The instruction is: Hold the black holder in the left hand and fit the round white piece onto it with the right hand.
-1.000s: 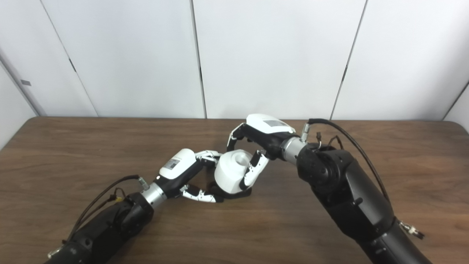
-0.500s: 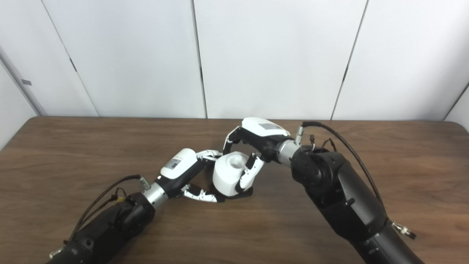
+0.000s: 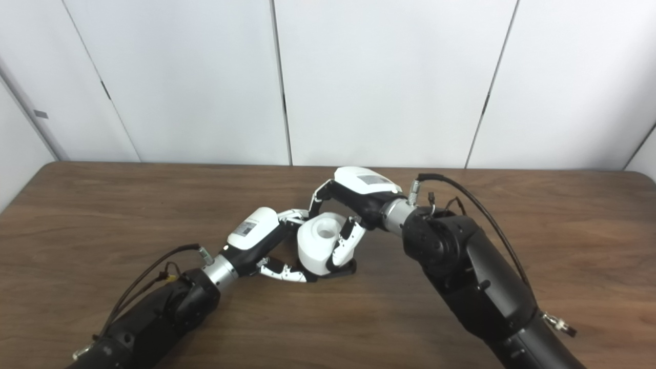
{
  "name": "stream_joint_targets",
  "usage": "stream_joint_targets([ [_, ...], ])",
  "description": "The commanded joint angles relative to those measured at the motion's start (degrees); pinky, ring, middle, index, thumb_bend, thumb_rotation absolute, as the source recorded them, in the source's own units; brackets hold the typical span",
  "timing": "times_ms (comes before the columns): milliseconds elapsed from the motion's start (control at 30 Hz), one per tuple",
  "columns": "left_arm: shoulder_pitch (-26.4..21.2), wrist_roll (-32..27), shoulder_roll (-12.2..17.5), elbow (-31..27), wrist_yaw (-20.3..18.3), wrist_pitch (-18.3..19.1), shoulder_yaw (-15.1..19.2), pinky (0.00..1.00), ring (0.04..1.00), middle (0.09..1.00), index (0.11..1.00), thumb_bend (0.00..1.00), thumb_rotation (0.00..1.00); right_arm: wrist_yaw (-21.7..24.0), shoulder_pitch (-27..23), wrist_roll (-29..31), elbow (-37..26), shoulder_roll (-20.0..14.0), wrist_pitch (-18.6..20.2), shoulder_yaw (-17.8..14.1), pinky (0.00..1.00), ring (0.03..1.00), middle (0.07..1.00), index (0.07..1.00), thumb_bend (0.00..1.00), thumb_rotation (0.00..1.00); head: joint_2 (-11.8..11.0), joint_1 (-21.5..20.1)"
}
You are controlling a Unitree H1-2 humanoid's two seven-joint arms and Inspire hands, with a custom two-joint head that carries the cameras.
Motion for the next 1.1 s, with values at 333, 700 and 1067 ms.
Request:
stream_joint_targets([
  [333, 3.4, 4.1, -1.0, 3.3, -8.7, 4.0, -3.3, 0.68, 0.844, 0.811, 0.487, 0.52, 0.07, 0.6, -1.5, -1.3, 0.1, -0.2, -2.9, 1.6, 0.71, 0.790, 0.752, 0.480, 0.53, 0.14, 0.2, -0.2],
  [700, 3.3, 4.0, -0.4, 3.3, -9.0, 3.9, -3.2, 0.70, 0.858, 0.819, 0.488, 0.52, 0.07, 3.1, -2.5, -0.4, -1.2, -1.2, -1.3, 0.6, 0.73, 0.825, 0.804, 0.701, 0.87, 0.22, 0.0, -0.9],
  [1067, 3.3, 3.6, 0.1, 3.5, -9.3, 3.4, -3.0, 0.70, 0.856, 0.816, 0.488, 0.52, 0.07, 6.0, -3.4, -0.5, -2.0, -1.5, -0.3, -0.2, 0.75, 0.860, 0.888, 0.828, 0.93, 0.23, 0.1, -1.4],
])
